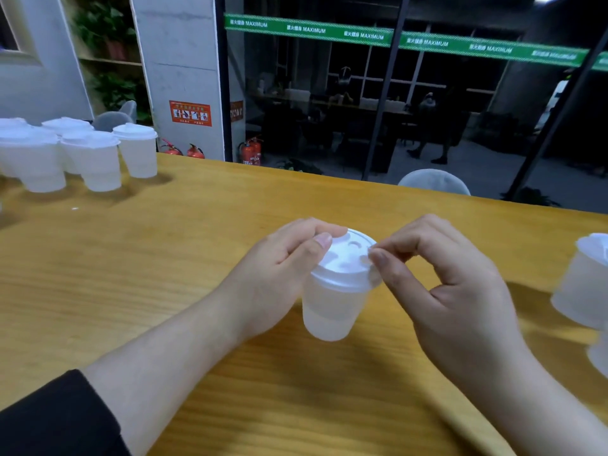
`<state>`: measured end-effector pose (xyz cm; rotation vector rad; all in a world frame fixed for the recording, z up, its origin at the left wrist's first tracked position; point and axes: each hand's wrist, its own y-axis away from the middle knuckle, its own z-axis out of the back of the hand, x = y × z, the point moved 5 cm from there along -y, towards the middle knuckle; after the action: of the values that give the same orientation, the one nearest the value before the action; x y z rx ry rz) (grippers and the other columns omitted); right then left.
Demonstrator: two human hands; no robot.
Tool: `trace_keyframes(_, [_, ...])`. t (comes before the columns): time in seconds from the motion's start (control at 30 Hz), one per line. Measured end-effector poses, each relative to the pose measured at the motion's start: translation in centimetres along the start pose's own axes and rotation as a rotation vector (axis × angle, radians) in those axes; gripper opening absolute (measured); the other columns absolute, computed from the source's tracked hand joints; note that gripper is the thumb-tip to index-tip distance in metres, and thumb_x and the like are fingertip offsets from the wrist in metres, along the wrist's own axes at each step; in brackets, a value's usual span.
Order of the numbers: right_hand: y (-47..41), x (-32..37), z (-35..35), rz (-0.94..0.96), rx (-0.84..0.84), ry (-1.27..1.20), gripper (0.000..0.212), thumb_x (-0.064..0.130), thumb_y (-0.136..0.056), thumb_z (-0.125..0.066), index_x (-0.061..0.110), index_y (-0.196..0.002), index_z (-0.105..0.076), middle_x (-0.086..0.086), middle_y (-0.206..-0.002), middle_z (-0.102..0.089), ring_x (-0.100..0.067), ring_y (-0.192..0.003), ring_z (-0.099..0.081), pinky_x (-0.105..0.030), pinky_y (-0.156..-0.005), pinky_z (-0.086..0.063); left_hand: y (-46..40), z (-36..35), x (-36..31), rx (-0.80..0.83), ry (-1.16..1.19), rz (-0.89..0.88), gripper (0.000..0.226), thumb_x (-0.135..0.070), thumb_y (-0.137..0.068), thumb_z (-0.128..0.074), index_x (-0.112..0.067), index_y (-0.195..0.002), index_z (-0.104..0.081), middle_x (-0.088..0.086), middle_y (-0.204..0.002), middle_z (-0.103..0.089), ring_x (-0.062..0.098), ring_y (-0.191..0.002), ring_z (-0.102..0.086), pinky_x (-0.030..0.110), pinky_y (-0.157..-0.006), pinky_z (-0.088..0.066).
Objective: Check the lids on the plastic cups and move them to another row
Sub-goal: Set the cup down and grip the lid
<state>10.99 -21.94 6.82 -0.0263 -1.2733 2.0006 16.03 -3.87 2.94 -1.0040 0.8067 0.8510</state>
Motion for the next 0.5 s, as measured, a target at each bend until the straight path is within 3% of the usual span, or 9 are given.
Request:
trace_keyframes(0.3, [0.2,0.3,0.6,0.008,0.13,0.172,0.018,0.036,-0.1,-0.057,0.027,-0.101,-0.073,0.012,-0.095,-0.062,-0.016,-0.093,-0.059,-0.026,-0.077,-0.044,0.0,0.1,0.0,0.01,-0.02,-0.004,0.038,-0.046,-0.1,-0.042,-0.035,-0.122,-0.07,-0.014,-0.119,-0.069,0.005,-0.116,-0.061,0.03,-0.097,-0.047])
trace_keyframes(0.5, [0.5,0.9,0.7,0.034,0.25,0.304,0.031,0.053,-0.097,-0.053,0.031,-0.114,-0.065,0.018,-0.1,-0.055,-0.016,-0.094,-0.055,-0.04,-0.074,-0.05,0.0,0.1,-0.2,0.005,-0.035,-0.019,0.04,-0.047,-0.098,-0.042,-0.033,-0.122,-0.071,-0.013,-0.116,-0.069,0.005,-0.112,-0.061,0.019,-0.088,-0.046])
